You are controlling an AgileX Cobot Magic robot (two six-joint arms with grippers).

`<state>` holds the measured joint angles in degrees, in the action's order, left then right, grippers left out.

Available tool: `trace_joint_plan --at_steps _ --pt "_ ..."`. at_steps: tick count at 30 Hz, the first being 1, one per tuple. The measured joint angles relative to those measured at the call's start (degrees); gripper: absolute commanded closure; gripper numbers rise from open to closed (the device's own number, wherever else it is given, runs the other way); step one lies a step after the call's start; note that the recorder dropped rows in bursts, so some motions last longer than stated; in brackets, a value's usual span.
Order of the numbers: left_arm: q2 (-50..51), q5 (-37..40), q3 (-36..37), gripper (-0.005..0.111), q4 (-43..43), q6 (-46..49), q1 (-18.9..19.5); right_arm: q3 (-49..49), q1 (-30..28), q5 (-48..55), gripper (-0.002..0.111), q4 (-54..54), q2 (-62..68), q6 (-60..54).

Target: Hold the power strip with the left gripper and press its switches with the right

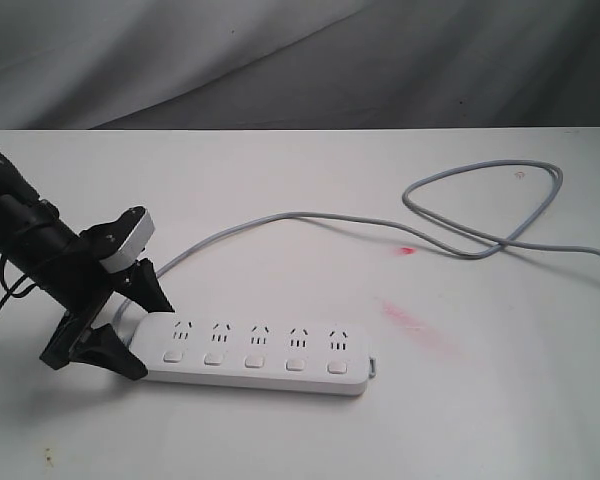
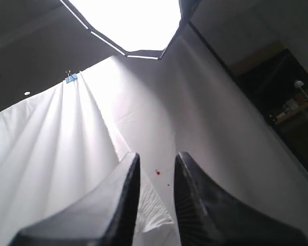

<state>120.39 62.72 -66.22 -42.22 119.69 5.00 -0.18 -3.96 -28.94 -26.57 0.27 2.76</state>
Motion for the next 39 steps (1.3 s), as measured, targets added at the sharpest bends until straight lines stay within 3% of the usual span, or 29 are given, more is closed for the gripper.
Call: trace_joint_plan --at_steps 6,13,19,23,27,28,31,39 --pt "0.00 0.00 0.00 0.052 0.00 0.00 0.00 -8.05 0.00 12.22 0.085 -0.26 3.40 -6.26" --pt "0.00 0.00 0.00 0.052 0.00 0.00 0.00 -28.29 0.00 25.10 0.081 1.77 23.56 -8.97" --pt "0.00 0.00 0.00 0.052 0.00 0.00 0.00 -46.20 0.00 42.24 0.081 6.86 40.88 -13.12" --pt "0.00 0.00 0.00 0.052 0.00 0.00 0.00 -55.23 0.00 54.27 0.086 7.55 50.51 -19.08" --pt "0.00 0.00 0.00 0.052 0.00 0.00 0.00 -60.90 0.00 62.19 0.102 7.74 59.00 -25.35" --pt "0.00 0.00 0.00 0.052 0.00 0.00 0.00 -62.03 0.00 63.67 0.109 7.61 60.99 -27.23" --pt "0.00 0.00 0.00 0.052 0.00 0.00 0.00 -64.34 0.00 67.06 0.108 3.24 66.00 -34.61" --pt "0.00 0.00 0.00 0.052 0.00 0.00 0.00 -65.32 0.00 81.66 0.108 -17.00 76.95 -66.92"
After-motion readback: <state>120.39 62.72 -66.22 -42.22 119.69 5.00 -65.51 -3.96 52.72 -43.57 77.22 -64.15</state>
